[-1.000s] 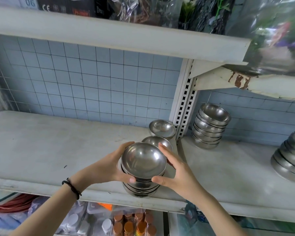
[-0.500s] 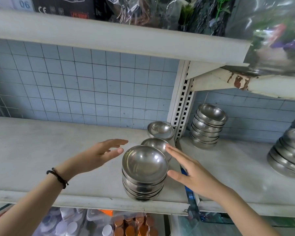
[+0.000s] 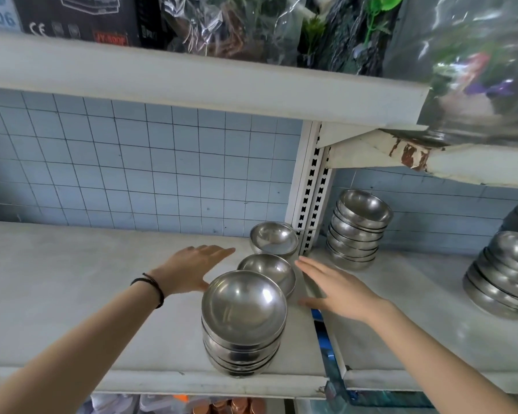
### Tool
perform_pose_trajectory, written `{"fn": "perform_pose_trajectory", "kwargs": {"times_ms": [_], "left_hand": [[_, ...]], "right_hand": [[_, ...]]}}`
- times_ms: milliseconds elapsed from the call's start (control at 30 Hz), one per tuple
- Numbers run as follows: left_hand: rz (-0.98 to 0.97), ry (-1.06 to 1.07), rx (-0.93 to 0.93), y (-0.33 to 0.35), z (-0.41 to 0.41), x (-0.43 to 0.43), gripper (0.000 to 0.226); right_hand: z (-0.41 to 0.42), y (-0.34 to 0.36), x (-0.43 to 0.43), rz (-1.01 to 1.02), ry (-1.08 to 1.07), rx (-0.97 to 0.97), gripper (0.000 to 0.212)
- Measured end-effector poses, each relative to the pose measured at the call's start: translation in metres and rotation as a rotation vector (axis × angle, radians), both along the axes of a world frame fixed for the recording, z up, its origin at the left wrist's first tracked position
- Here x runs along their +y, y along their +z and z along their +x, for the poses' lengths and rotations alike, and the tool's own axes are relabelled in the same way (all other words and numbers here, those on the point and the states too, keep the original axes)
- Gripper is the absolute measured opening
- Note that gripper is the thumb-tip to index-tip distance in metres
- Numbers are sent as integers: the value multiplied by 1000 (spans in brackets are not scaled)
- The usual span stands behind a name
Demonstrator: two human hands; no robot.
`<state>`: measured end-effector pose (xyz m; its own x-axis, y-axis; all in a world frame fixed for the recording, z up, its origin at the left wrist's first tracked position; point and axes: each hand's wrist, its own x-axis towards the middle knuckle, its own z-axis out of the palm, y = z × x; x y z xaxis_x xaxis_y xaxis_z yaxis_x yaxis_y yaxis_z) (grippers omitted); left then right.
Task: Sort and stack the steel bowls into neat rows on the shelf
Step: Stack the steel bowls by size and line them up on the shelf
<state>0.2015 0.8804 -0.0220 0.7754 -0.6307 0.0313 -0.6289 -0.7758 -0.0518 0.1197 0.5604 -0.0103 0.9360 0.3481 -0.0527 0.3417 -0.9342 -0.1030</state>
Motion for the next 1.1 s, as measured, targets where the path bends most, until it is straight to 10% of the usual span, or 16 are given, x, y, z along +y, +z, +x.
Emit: {"fn": "perform_pose_trajectory", "kwargs": {"times_ms": [367, 1100], "left_hand": [[-62, -26, 83, -46, 39, -26, 100], [-712, -59, 618, 73, 14, -15, 87]], "right_hand": [[38, -36, 0, 285, -49, 139, 114], [39, 38, 25, 932, -32, 111, 90]]}}
